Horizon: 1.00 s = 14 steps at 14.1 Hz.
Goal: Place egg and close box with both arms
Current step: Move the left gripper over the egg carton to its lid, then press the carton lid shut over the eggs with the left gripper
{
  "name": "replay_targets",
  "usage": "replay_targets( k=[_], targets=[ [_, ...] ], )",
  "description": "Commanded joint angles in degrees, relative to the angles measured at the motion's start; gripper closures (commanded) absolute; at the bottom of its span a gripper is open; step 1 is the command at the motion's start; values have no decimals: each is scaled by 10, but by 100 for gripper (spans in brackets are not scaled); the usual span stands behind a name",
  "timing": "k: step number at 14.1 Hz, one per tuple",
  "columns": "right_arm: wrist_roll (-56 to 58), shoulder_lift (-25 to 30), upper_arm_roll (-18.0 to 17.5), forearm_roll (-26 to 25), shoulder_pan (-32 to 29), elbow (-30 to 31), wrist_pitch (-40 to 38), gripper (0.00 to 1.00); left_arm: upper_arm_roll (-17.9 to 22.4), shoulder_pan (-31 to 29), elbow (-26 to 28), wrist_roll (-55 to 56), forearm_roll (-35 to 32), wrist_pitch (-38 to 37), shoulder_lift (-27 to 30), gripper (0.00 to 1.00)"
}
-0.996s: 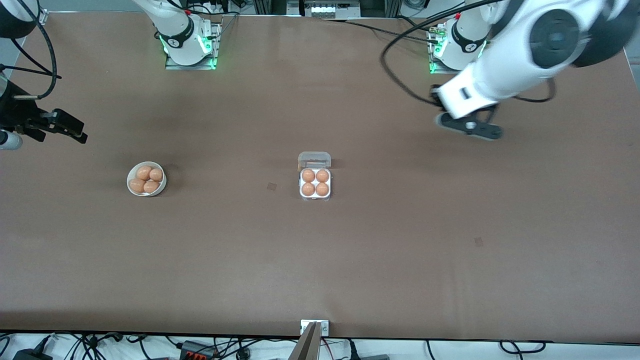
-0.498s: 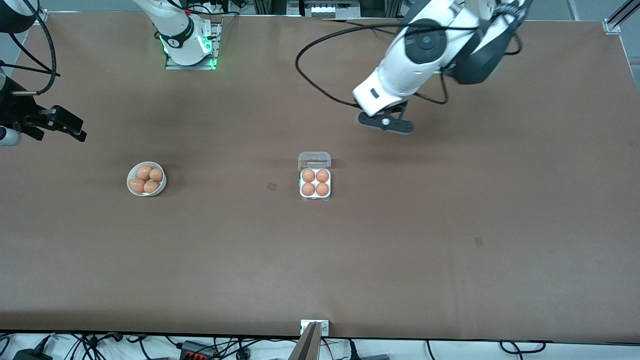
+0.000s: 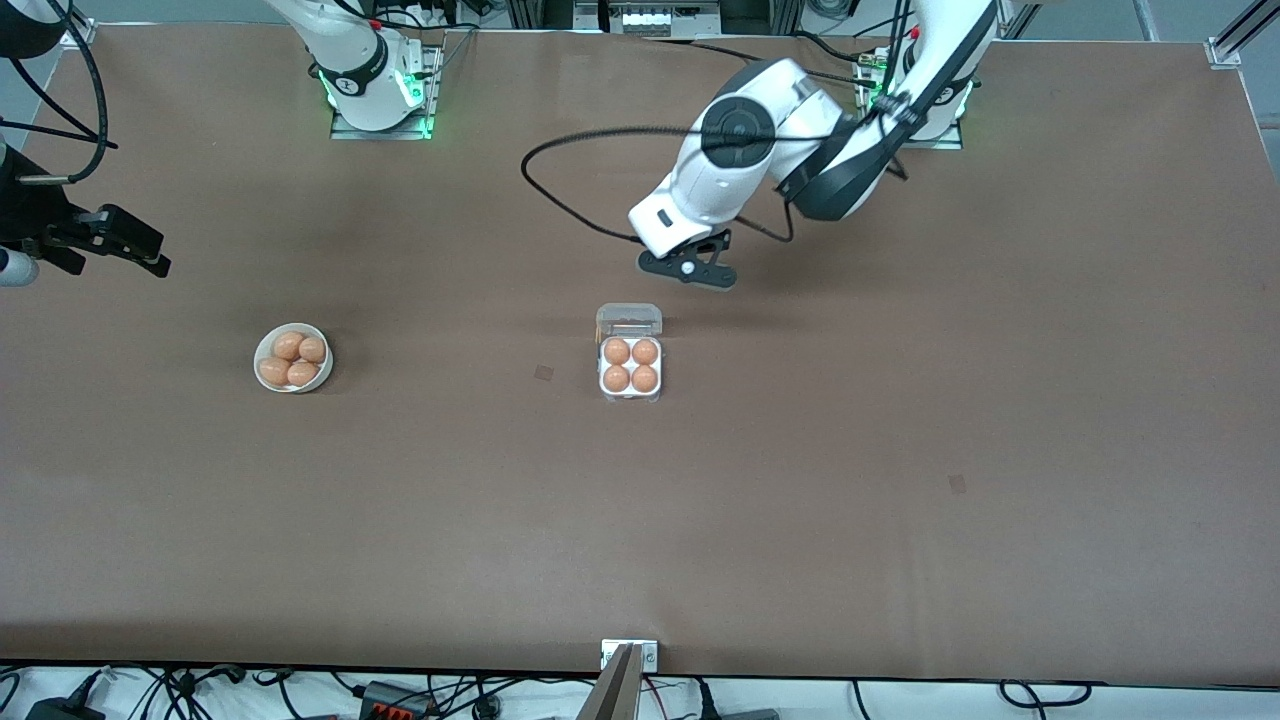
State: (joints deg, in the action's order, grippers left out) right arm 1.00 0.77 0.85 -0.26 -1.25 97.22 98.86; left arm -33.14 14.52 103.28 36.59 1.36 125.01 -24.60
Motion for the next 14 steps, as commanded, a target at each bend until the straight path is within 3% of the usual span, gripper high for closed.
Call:
replay_targets(
  k=[1,4,6,9,14],
  targets=[
    [8,5,-3,-5,-2,-4,-9,0,0,19,-11,14,-71,61,-51,99],
    [8,0,-3,-5,-3,-4,-4,0,0,35,-13,74,-158,103,-91,98],
    [8,0,-3,-5,-3,-5,-6,0,4,40,-18,87,-174,134,-106,98],
    [8,0,-3,-5,-3,-5,-6,0,22,35,-26,87,-235,226,-135,98],
    [7,1,-2,-4,-3,-5,-6,0,36,31,-47,88,-242,252,-144,98]
  ],
)
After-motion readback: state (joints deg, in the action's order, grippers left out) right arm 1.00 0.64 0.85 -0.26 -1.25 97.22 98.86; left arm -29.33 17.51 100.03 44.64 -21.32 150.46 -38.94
